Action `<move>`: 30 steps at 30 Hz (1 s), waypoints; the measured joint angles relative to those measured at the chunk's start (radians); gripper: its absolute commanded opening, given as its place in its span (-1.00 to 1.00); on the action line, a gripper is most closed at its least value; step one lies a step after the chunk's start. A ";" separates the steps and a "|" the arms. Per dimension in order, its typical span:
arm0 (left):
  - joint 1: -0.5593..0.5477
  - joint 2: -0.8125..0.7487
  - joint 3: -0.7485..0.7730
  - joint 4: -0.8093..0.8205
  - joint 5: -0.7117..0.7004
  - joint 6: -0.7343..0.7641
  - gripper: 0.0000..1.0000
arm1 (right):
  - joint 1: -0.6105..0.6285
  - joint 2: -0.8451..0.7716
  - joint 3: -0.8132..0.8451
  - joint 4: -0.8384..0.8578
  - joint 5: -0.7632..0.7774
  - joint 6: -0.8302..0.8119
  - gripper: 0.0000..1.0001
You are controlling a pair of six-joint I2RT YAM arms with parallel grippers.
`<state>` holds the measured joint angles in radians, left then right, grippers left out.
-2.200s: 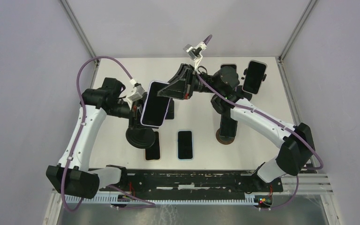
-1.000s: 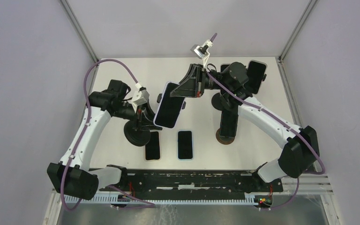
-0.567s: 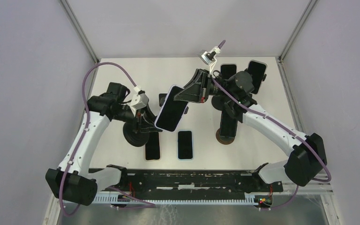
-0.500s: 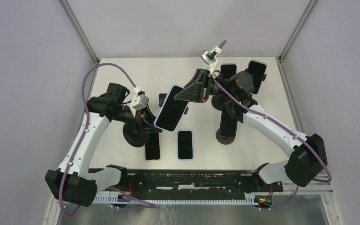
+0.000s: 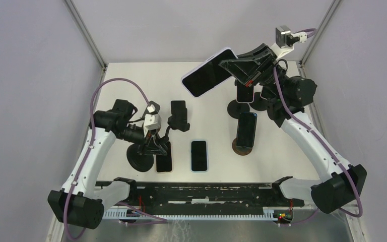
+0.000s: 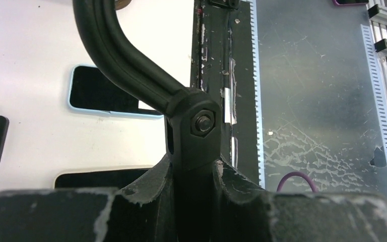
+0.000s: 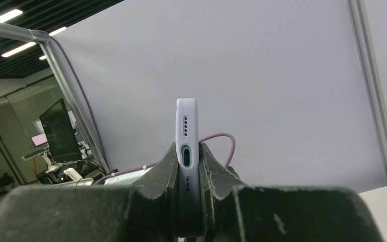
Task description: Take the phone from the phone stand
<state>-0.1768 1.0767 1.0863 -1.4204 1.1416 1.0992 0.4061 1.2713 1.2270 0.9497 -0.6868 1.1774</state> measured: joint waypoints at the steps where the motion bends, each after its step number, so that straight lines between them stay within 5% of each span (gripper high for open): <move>1: 0.000 0.000 0.001 0.000 -0.005 0.000 -0.96 | 0.003 -0.012 0.001 -0.007 -0.003 -0.005 -1.00; 9: 0.039 0.019 0.168 0.076 -0.050 -0.120 -0.96 | -0.011 -0.129 -0.070 -0.415 -0.018 -0.248 -1.00; 17: 0.142 0.005 0.201 0.322 -0.096 -0.396 -0.96 | 0.119 -0.137 -0.416 -0.704 0.055 -0.452 -1.00; 22: 0.142 0.005 0.201 0.349 -0.091 -0.457 -0.96 | 0.322 0.037 -0.460 -0.739 0.102 -0.508 -1.00; 30: 0.142 0.005 0.201 0.347 -0.084 -0.463 -0.96 | 0.413 0.306 -0.440 -0.653 0.132 -0.547 -1.00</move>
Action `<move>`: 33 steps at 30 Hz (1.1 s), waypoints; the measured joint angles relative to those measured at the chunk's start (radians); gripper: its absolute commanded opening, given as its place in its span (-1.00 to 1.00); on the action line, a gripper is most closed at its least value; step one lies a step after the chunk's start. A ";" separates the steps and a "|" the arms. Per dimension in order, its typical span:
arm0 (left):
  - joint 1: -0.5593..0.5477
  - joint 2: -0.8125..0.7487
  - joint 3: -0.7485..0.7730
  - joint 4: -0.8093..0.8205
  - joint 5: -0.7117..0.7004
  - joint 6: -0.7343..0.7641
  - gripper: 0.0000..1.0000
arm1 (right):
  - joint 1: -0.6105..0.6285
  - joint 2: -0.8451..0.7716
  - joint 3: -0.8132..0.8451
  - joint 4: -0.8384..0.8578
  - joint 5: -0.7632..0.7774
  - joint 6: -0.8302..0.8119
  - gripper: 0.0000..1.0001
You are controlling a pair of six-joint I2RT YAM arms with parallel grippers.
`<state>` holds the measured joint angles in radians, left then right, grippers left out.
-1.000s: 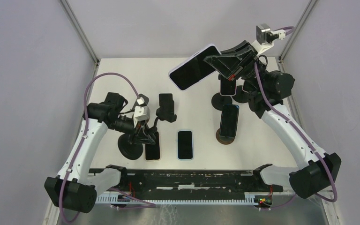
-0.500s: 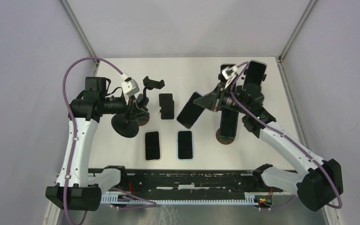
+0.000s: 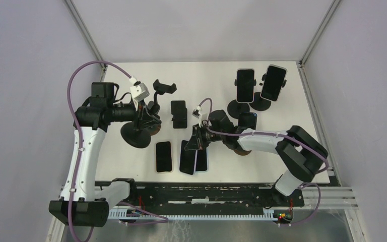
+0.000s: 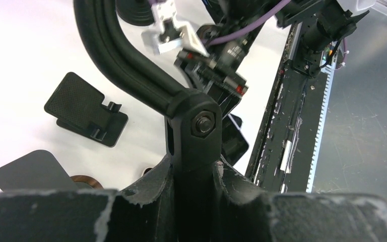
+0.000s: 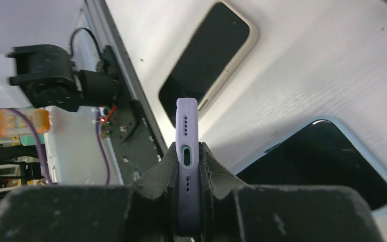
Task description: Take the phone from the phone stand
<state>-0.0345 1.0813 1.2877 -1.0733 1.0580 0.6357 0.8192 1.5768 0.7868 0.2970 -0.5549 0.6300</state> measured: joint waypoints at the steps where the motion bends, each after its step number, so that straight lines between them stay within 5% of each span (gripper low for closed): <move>1: 0.000 0.000 0.000 -0.003 0.001 0.000 -0.96 | 0.007 0.037 0.006 0.005 0.005 -0.005 -1.00; 12: 0.000 0.009 0.000 -0.045 0.041 0.003 -0.96 | 0.026 0.183 0.069 0.129 0.006 0.004 -0.95; 17: 0.000 0.010 0.000 -0.049 0.044 0.010 -0.96 | 0.024 0.230 0.105 0.134 -0.007 0.012 0.06; 22: 0.000 0.010 0.000 -0.051 0.045 0.022 -0.96 | 0.032 0.237 0.113 0.106 0.076 -0.018 0.54; 24: 0.000 0.010 0.000 -0.053 0.048 0.024 -0.96 | 0.035 0.227 0.113 0.065 0.124 -0.036 0.89; 33: 0.000 0.012 0.000 -0.060 0.055 0.024 -0.96 | 0.036 0.047 0.176 -0.120 0.311 -0.151 0.96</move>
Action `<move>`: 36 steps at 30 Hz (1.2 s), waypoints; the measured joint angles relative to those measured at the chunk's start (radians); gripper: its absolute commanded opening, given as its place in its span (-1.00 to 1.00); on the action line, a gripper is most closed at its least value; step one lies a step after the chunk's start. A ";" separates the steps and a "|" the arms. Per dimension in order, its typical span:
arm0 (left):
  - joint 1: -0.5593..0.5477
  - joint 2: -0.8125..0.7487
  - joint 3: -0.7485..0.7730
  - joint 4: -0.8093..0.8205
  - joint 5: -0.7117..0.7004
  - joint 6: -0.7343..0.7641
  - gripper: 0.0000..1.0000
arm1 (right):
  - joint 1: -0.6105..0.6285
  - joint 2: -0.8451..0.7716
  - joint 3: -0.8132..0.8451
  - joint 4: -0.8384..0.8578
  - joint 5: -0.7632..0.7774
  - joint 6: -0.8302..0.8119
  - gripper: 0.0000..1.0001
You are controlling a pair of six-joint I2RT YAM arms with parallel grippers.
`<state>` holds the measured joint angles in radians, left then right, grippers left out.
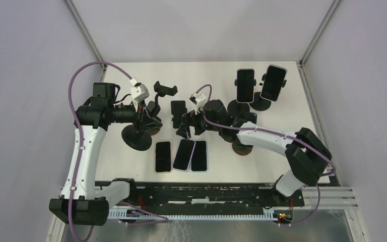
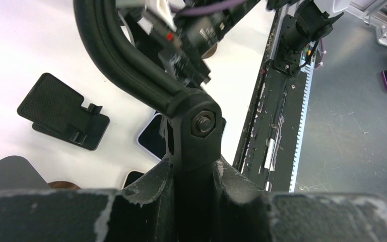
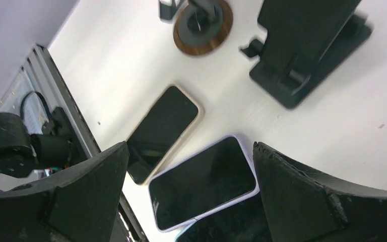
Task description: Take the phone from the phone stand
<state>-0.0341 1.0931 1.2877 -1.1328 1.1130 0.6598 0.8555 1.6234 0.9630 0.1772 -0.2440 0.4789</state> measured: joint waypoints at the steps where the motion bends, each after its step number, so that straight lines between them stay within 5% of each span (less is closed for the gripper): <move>1: 0.000 0.000 0.000 -0.001 0.000 0.000 -0.96 | 0.000 -0.024 0.014 -0.017 0.016 -0.012 0.96; 9: 0.000 0.000 0.000 -0.006 0.014 0.003 -0.96 | -0.002 -0.188 0.110 -0.150 0.085 -0.068 0.96; 15: 0.000 0.002 0.000 -0.036 0.016 0.057 -0.96 | -0.039 -0.319 0.221 -0.186 -0.076 -0.075 0.96; 29: -0.002 -0.003 -0.002 -0.304 0.025 0.415 -0.95 | -0.056 -0.146 0.494 -0.134 -0.472 0.008 0.94; 36: -0.019 -0.019 -0.003 -0.332 0.024 0.439 -0.94 | -0.039 -0.087 0.523 -0.196 -0.541 -0.027 0.17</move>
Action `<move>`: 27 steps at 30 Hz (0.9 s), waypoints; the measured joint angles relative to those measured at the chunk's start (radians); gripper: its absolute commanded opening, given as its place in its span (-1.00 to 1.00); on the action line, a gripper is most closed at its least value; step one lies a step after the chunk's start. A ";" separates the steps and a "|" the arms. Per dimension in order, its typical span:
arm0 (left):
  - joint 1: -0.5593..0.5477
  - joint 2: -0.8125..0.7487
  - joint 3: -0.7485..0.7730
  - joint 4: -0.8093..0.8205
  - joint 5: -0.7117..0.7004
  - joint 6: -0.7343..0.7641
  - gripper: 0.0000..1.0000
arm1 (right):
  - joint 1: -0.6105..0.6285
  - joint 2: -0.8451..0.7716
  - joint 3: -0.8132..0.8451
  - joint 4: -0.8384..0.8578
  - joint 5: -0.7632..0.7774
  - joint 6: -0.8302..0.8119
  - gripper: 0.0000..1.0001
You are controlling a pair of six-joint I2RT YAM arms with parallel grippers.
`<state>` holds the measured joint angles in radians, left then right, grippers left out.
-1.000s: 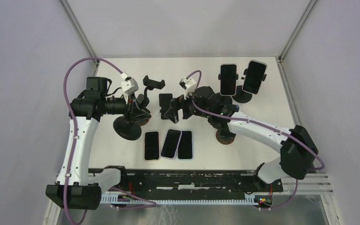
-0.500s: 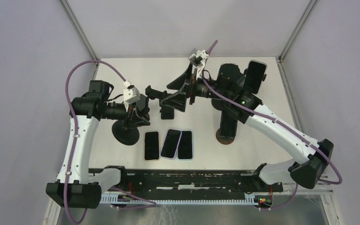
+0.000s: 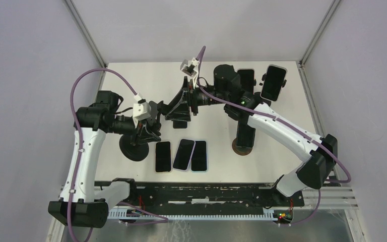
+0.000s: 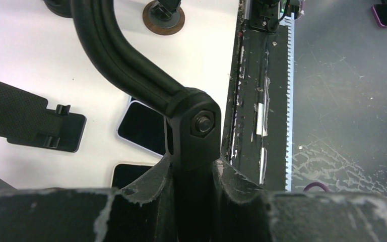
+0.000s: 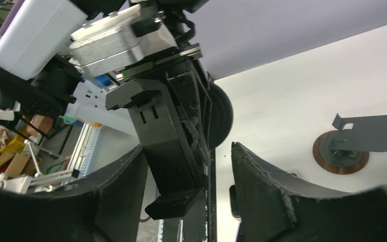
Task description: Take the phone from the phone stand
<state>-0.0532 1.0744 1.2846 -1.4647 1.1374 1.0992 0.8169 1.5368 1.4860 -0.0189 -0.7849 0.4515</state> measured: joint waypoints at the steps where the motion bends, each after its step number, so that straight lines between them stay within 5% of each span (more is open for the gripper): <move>1: -0.001 0.000 0.000 0.000 -0.001 0.000 -0.92 | 0.004 0.000 0.001 0.002 -0.007 -0.004 0.03; 7: -0.006 0.032 0.000 -0.005 0.017 -0.006 -0.38 | 0.021 0.000 0.005 0.027 -0.024 -0.021 -0.99; 14: -0.012 0.043 -0.010 0.231 -0.011 -0.290 0.98 | 0.023 0.000 0.013 -0.040 0.043 -0.078 -1.00; 19: -0.012 -0.011 -0.033 0.439 -0.103 -0.528 1.00 | 0.023 0.021 0.140 -0.237 0.170 -0.175 -1.00; 27: -0.012 -0.035 0.014 0.519 -0.201 -0.634 1.00 | -0.045 0.079 0.395 -0.372 0.369 -0.293 -1.00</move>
<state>-0.0650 1.0389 1.2984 -0.9459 0.9360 0.4656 0.7723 1.6161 1.8812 -0.3904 -0.4160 0.1581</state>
